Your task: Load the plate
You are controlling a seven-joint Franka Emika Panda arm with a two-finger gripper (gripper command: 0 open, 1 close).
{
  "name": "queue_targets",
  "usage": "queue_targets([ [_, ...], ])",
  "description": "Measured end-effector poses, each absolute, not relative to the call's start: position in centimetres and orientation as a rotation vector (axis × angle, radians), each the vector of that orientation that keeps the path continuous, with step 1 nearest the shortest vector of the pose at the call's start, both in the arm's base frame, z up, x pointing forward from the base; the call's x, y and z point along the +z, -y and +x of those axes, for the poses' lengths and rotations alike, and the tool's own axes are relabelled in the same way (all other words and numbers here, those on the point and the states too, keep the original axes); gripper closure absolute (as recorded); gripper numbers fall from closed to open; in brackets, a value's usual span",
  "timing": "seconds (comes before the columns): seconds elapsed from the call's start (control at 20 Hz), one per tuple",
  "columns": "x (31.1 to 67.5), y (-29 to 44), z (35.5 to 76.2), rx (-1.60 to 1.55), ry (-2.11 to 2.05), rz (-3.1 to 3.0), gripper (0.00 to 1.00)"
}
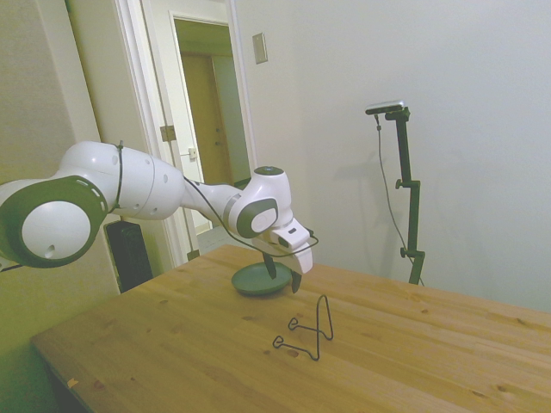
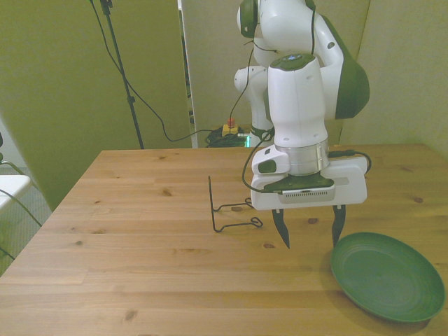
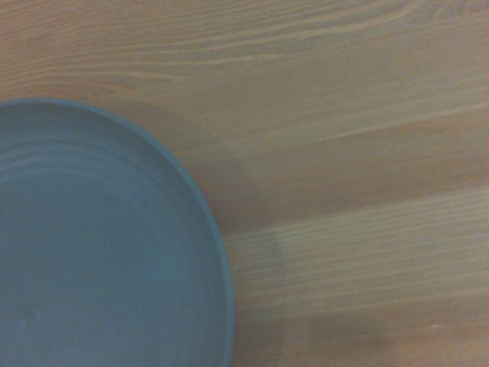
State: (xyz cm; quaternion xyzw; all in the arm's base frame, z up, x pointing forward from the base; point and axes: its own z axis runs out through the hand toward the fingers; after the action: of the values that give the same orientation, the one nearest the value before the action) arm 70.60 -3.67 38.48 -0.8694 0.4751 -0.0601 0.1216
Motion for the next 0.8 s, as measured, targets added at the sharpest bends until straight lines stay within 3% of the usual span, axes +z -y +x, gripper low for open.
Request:
queue_targets([
  [0.75,35.8,1.9,72.2,-0.149,-1.41,-2.445,0.0],
  [0.8,35.8,1.7,72.3,-0.151,-1.413,-2.437,1.0],
])
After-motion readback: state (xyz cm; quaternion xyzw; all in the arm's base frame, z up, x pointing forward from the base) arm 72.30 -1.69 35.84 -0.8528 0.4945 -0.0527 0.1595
